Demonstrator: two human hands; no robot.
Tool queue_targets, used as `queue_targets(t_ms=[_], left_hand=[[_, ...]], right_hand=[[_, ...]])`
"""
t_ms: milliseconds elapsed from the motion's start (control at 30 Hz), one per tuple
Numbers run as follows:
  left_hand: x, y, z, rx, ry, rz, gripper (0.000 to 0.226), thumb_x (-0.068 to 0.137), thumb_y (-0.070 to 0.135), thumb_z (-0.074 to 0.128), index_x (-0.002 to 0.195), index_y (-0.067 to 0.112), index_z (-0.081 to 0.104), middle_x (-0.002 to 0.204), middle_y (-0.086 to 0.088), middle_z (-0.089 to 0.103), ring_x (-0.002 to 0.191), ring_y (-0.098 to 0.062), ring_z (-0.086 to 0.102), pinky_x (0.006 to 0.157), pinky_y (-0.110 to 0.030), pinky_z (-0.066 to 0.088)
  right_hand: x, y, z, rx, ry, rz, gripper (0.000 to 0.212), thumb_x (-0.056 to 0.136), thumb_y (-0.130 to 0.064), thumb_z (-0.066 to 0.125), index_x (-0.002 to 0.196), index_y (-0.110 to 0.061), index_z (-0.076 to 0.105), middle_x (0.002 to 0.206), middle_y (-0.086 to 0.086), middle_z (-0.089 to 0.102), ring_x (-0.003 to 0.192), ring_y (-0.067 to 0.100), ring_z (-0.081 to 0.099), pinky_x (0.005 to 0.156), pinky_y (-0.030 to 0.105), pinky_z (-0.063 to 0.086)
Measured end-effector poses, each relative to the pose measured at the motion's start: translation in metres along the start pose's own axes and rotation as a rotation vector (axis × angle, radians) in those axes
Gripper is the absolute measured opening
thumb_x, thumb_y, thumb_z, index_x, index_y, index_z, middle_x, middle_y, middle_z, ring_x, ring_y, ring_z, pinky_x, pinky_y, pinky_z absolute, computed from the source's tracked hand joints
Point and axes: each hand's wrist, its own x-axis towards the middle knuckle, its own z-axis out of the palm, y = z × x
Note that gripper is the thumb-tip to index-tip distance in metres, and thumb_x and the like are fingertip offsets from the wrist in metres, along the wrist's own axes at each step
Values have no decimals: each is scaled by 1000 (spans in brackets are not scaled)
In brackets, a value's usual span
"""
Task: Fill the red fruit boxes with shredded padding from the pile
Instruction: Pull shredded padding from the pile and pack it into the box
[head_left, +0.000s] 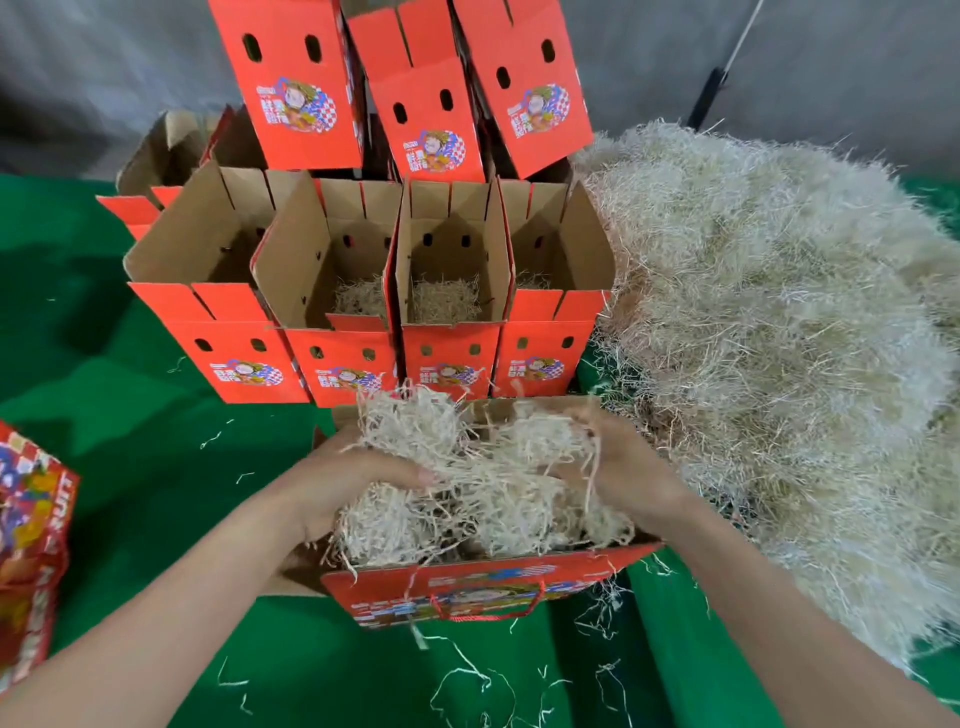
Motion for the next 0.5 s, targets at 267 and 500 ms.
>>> queue_targets(t_ms=[267, 500], left_hand=[[-1, 5, -2, -4, -204, 54, 88, 49, 26, 87, 126, 26, 44, 119, 20, 60, 119, 2, 49, 101, -17, 38], [12, 2, 19, 254, -95, 193, 43, 61, 2, 73, 100, 17, 60, 93, 3, 70, 92, -9, 64, 77, -17, 51]], right_hand=[[-1, -14, -7, 123, -142, -143, 31, 76, -36, 67, 103, -34, 52, 110, -10, 56, 93, 1, 60, 84, 17, 51], [18, -14, 13, 155, -356, -30, 34, 82, -16, 66, 110, -27, 50, 111, -10, 62, 98, 19, 60, 79, 15, 51]])
